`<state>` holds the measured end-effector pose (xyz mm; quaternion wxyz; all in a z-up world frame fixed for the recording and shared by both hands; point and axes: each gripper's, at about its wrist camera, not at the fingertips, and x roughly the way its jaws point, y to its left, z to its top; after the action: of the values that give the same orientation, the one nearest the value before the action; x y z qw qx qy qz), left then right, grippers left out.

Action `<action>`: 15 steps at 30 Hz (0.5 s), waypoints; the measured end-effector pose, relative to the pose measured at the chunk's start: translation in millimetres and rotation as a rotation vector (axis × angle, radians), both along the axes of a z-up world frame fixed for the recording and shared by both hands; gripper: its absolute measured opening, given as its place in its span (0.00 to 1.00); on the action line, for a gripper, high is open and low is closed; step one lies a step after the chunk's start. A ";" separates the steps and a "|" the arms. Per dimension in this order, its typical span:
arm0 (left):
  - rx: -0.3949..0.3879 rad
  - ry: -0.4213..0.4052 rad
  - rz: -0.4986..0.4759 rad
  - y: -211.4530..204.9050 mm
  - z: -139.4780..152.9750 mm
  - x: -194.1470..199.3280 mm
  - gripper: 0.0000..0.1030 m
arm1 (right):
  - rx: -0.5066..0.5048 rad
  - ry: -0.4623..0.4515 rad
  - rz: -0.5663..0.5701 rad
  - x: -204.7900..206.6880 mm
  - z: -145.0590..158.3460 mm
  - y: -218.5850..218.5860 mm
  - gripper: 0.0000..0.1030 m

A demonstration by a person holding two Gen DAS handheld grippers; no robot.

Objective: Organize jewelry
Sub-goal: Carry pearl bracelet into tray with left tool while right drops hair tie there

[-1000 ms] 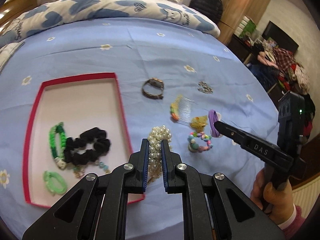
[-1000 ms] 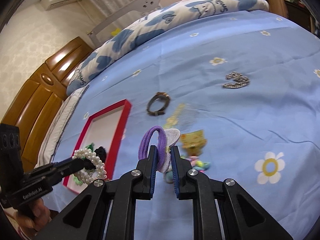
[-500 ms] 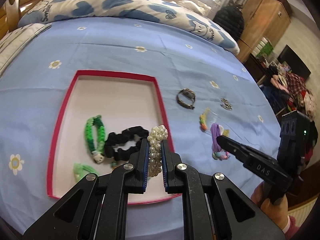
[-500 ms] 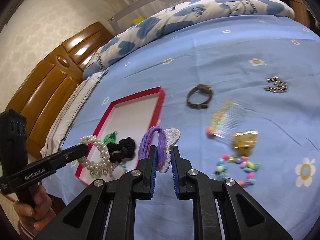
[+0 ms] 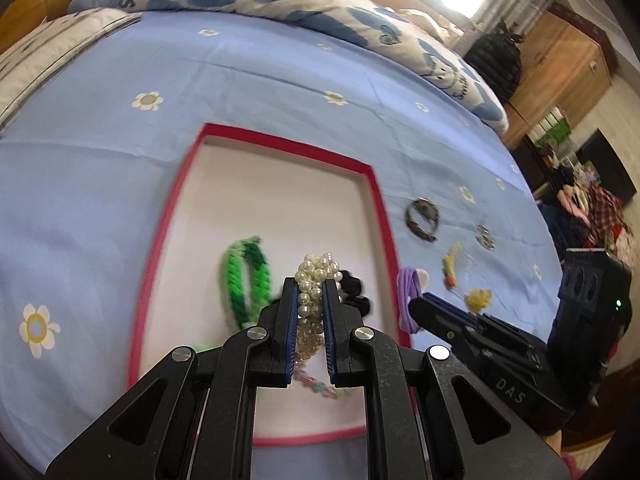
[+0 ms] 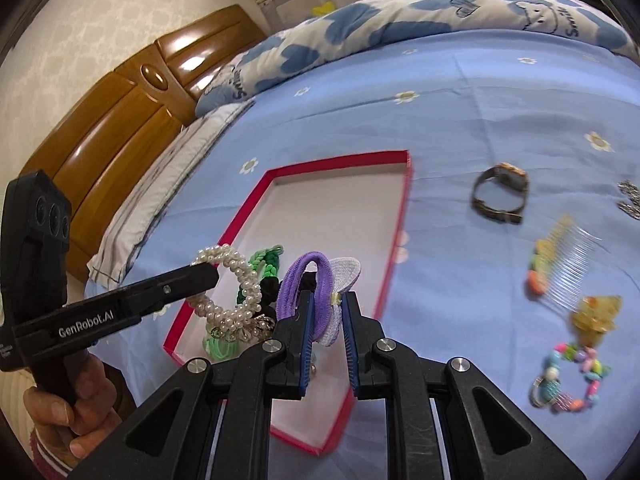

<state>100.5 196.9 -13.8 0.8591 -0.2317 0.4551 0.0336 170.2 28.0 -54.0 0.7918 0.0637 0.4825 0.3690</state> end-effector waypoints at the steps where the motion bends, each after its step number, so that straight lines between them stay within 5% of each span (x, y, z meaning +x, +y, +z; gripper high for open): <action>1: 0.003 0.007 0.012 5.1 -3.2 0.8 0.10 | -0.005 0.003 0.008 0.8 -2.0 5.3 0.14; 15: -0.004 0.094 0.092 39.1 -44.4 -3.0 0.10 | -0.084 0.037 0.083 7.3 -28.5 45.7 0.18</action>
<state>97.5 236.0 -58.2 0.8338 -0.2521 0.4841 0.0832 177.5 73.7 -82.5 0.7688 0.0170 0.5144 0.3797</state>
